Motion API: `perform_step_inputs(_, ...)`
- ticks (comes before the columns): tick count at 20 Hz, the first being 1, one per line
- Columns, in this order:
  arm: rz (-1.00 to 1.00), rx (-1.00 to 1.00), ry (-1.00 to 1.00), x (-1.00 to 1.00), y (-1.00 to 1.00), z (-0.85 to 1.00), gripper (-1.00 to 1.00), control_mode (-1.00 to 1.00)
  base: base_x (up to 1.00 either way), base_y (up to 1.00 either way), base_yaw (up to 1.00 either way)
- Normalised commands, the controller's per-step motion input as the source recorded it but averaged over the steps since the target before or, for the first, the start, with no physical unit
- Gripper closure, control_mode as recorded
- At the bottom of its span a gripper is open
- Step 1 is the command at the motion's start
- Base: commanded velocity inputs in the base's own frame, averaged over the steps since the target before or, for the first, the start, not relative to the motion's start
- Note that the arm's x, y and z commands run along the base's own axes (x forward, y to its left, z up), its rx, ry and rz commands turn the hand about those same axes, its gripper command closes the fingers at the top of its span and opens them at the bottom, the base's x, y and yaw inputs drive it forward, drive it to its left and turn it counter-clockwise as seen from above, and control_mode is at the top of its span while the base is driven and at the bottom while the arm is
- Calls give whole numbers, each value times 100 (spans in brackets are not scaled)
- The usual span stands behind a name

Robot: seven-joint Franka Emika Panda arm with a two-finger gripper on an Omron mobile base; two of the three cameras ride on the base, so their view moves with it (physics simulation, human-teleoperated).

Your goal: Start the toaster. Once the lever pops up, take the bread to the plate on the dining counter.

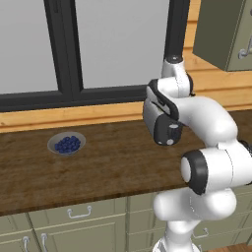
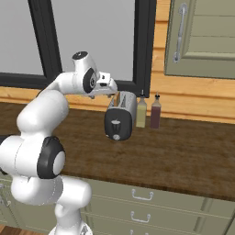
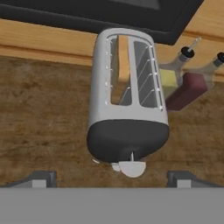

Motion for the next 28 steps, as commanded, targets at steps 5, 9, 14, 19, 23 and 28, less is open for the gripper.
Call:
perform_step_inputs(5, -1, 12, 9, 40, -13, 1, -100, -100, 0, 0, 0)
perform_step_inputs(9, -12, 5, 2, 38, -9, -2, -100, -100, 0, 0, 0)
perform_step_inputs(14, -9, 0, 1, 40, -16, -21, -100, -100, 0, 0, 0)
perform_step_inputs(19, -2, 0, 2, 33, -2, -7, -100, -100, 0, 0, 0)
perform_step_inputs(23, 0, 0, 5, 38, -3, -13, -100, -100, 0, 0, 0)
perform_step_inputs(28, 1, 0, 1, 13, -4, -4, -100, -100, 0, 0, 0)
